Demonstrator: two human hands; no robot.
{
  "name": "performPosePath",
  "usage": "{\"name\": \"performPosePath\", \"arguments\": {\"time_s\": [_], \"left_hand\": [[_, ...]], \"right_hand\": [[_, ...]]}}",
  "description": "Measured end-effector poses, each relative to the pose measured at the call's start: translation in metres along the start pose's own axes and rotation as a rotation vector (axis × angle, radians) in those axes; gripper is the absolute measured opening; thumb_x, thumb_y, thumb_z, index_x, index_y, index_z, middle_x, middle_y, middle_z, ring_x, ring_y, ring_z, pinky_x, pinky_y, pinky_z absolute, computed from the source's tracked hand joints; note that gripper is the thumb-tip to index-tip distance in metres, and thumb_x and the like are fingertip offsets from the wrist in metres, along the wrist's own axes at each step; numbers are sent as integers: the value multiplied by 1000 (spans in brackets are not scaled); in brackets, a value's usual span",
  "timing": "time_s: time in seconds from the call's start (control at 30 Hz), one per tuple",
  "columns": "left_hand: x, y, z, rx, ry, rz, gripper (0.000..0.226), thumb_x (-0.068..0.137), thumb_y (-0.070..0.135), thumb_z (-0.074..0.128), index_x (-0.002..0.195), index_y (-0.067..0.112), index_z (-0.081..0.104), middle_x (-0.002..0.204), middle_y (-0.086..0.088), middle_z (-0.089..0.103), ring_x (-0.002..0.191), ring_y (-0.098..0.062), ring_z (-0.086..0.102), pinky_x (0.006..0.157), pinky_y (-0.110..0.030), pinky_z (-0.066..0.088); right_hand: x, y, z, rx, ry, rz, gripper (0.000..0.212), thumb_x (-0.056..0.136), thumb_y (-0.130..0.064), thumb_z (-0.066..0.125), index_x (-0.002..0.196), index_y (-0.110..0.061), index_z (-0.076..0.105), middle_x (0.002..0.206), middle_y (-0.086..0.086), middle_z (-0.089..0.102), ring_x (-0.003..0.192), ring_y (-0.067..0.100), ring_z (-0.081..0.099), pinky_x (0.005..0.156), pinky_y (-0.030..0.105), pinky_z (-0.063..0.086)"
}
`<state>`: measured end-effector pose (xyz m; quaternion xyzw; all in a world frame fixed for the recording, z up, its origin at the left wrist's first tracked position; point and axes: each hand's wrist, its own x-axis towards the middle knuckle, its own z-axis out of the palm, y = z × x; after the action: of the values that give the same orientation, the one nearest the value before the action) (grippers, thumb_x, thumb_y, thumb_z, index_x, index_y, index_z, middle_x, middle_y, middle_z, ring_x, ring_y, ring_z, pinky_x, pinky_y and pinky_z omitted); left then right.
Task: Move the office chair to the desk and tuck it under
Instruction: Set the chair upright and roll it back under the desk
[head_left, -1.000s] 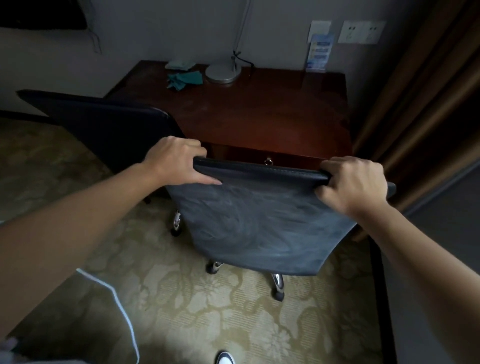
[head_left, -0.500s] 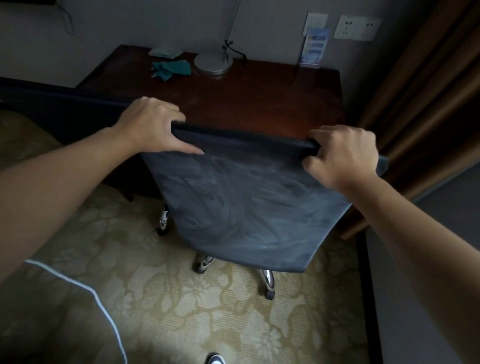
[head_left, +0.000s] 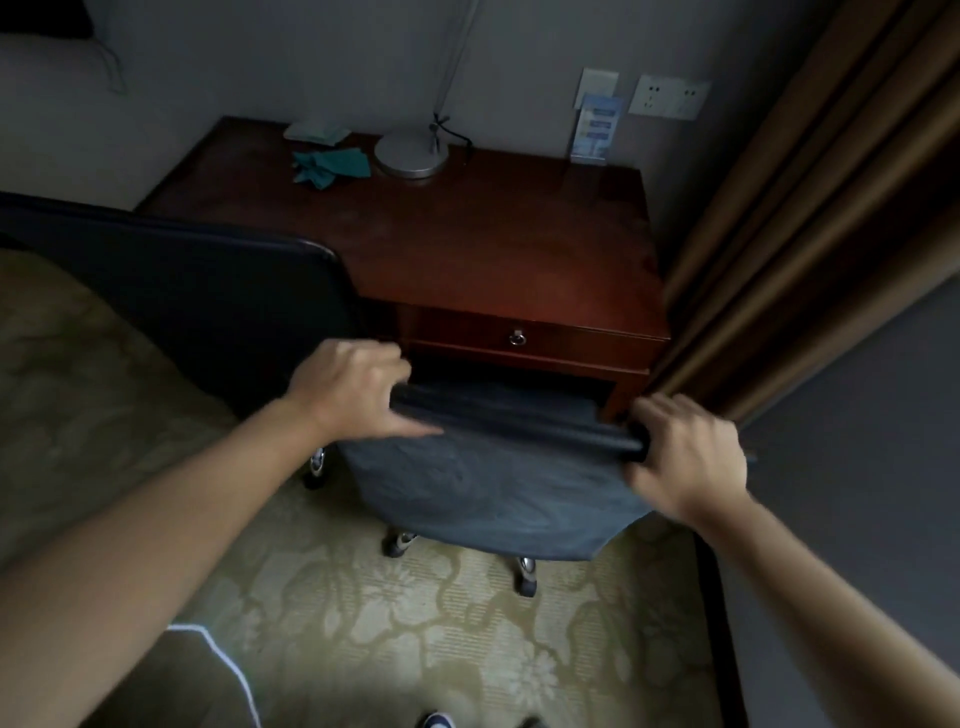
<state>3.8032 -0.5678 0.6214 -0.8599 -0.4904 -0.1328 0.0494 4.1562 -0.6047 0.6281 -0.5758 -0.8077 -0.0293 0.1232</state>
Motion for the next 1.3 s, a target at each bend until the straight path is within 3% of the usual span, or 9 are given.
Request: {"name": "performPosePath", "arguments": {"time_s": [0.13, 0.37, 0.57, 0.67, 0.77, 0.9, 1.03, 1.17, 1.3], "left_hand": [[-34, 22, -3, -6, 25, -75, 68, 64, 84, 58, 65, 15, 63, 66, 4, 56, 63, -18, 60, 51, -29, 46], [-40, 36, -7, 39, -130, -81, 59, 61, 71, 72, 87, 18, 65, 82, 4, 59, 79, -18, 60, 60, -32, 50], [-5, 14, -1, 26, -211, -76, 63, 67, 79, 56, 97, 24, 62, 90, 11, 57, 88, -11, 57, 68, -33, 49], [12, -1, 0, -7, -167, -42, 62, 68, 79, 55, 93, 23, 65, 85, 11, 58, 84, -12, 59, 67, -34, 50], [30, -11, 2, -5, -84, 15, 56, 65, 72, 67, 81, 18, 67, 73, 7, 58, 71, -17, 61, 57, -33, 51], [46, -17, 0, 3, 11, 82, 52, 58, 64, 81, 70, 15, 68, 61, 6, 55, 54, -17, 58, 46, -28, 49], [48, -17, 0, 3, 33, 125, 52, 54, 58, 87, 67, 11, 70, 57, 3, 56, 50, -19, 59, 44, -27, 49], [27, -14, 8, -13, 58, 162, 49, 64, 62, 74, 64, 13, 67, 57, 3, 56, 51, -18, 59, 42, -26, 48], [32, -20, 8, -9, 139, 184, 52, 70, 64, 62, 61, 13, 66, 55, 2, 55, 49, -18, 58, 40, -25, 46]], "right_hand": [[-24, -12, -1, 12, -62, 73, 27, 57, -36, 54, 78, -18, 57, 77, -3, 60, 80, 24, 57, 54, 30, 37], [-30, -5, -4, 11, -178, 135, 27, 62, -36, 54, 87, -24, 51, 89, -6, 58, 94, 21, 53, 65, 33, 41], [2, 10, -6, 8, -168, 72, 36, 57, -33, 51, 92, -24, 57, 87, -6, 60, 92, 22, 57, 61, 32, 38], [19, 18, -5, -28, -140, 11, 33, 56, -34, 54, 87, -25, 60, 78, -8, 60, 83, 21, 60, 55, 29, 38], [35, 26, -3, -26, -93, -16, 30, 52, -33, 60, 80, -22, 63, 71, -6, 62, 73, 23, 62, 50, 26, 36], [50, 33, -6, -28, -92, -35, 30, 52, -33, 61, 79, -21, 65, 71, -6, 63, 71, 23, 62, 51, 28, 42], [50, 31, -10, -23, -103, -43, 28, 54, -33, 62, 78, -19, 65, 70, -4, 63, 69, 22, 61, 50, 30, 46], [29, 21, -8, 32, -75, -59, 24, 53, -37, 53, 67, -17, 56, 62, -3, 56, 59, 23, 56, 44, 30, 44], [35, 21, -9, 28, -72, -67, 24, 55, -36, 52, 66, -15, 58, 63, -1, 57, 59, 24, 57, 44, 34, 47]]}}
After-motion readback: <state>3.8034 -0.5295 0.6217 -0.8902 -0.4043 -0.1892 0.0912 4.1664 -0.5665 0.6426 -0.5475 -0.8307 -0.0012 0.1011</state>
